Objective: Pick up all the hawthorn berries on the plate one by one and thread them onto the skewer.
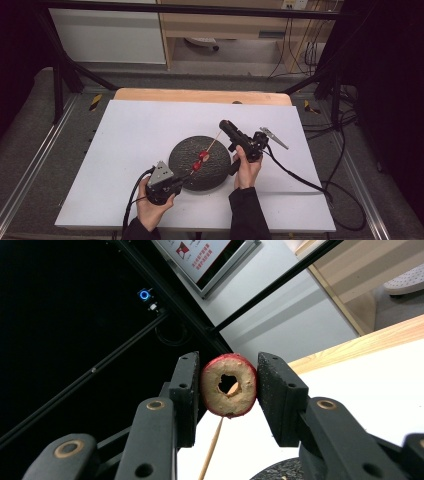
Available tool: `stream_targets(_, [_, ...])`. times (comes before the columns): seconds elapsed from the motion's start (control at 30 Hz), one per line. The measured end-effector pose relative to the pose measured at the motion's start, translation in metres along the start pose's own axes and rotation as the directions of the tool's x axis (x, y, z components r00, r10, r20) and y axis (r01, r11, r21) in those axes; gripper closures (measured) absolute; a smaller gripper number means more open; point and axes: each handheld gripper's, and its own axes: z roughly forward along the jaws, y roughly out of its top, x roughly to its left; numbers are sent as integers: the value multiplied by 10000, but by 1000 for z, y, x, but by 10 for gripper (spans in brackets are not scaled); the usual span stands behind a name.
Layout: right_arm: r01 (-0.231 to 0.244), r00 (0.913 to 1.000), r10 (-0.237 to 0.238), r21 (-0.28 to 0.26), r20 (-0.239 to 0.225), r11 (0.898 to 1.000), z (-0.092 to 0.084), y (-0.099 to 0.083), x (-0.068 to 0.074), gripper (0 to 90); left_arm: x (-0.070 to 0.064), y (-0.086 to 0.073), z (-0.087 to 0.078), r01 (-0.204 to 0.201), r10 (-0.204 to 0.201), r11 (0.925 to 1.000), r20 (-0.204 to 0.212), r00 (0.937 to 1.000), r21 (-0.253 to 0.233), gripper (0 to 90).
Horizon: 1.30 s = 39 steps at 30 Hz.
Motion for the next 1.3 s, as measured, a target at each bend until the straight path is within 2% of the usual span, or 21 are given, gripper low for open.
stream_targets(0.3, [-227, 9996, 227, -8, -184, 9997, -1, -1, 1, 627, 1, 1, 1, 56, -58, 9998, -129, 9999, -174, 883])
stream_targets(0.57, [-556, 9982, 546, -392, -253, 9977, -2, -3, 3, 629, -8, 2, 8, 165, -182, 9987, -352, 9992, -488, 884])
stream_targets(0.83, [-826, 9960, 821, -109, -341, 9965, -1, -9, 3, 631, -12, 5, 13, 226, -259, 9977, -498, 9984, -641, 884])
stream_targets(0.97, [-787, 9964, 782, -153, -336, 9968, -2, -10, 4, 632, -11, 5, 16, 324, -352, 9979, -493, 9982, -566, 884])
stream_targets(1.07, [-513, 9983, 509, -126, -291, 9986, -4, -10, 5, 633, -11, 4, 18, 417, -438, 9979, -413, 9982, -486, 885])
stream_targets(1.2, [-149, 9994, 148, -41, -298, 9999, -5, -9, 5, 634, -11, 4, 17, 441, -464, 9971, -364, 9983, -617, 886])
stream_targets(1.3, [-141, 9992, 136, -133, -368, 9998, -4, -8, 4, 635, -12, 5, 16, 532, -562, 9960, -405, 9976, -717, 886])
